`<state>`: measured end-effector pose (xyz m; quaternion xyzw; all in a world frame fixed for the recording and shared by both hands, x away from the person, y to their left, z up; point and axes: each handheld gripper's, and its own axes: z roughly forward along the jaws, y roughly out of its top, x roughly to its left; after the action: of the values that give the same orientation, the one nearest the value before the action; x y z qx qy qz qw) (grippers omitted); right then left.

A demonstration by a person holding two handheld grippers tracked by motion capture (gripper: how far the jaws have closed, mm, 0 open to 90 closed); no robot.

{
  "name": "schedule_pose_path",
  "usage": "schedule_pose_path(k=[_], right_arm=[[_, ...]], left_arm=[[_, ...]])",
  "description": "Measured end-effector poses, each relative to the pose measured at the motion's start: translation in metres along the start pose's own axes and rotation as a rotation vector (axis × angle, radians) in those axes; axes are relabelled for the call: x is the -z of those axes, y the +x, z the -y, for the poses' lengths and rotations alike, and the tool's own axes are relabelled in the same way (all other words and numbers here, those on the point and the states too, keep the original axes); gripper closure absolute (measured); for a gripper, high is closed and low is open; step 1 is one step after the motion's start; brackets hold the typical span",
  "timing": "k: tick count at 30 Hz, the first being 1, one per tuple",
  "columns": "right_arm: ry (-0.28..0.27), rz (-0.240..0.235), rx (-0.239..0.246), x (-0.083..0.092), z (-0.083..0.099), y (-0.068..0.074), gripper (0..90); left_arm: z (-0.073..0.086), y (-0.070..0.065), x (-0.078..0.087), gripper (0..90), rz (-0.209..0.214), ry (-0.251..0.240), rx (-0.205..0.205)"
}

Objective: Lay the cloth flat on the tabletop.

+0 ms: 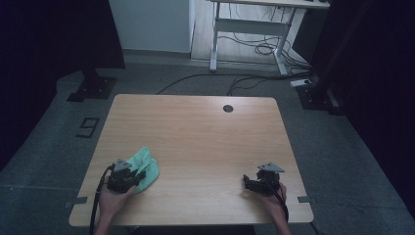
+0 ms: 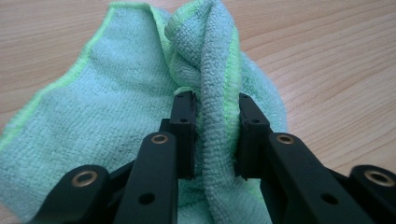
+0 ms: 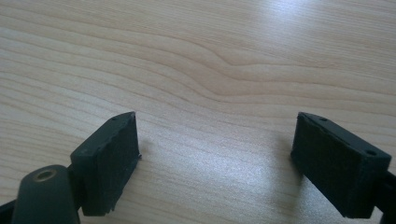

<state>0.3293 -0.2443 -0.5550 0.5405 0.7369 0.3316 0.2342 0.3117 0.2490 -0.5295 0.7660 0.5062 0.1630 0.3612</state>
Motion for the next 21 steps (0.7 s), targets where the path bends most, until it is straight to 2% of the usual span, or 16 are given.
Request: schedule_pose_path(k=[6,14,21], right_arm=[[0.000,0.000,0.000,0.000,0.000,0.000,14.9],[0.000,0.000,0.000,0.000,0.000,0.000,14.9],[0.000,0.001,0.000,0.000,0.000,0.000,15.0]], left_arm=[[-0.003,-0.005,0.007,73.7,-0.019,-0.024,-0.027],[-0.007,-0.007,0.018,73.8,-0.026,-0.063,-0.020],[-0.010,-0.010,0.026,73.8,-0.014,-0.100,-0.021]])
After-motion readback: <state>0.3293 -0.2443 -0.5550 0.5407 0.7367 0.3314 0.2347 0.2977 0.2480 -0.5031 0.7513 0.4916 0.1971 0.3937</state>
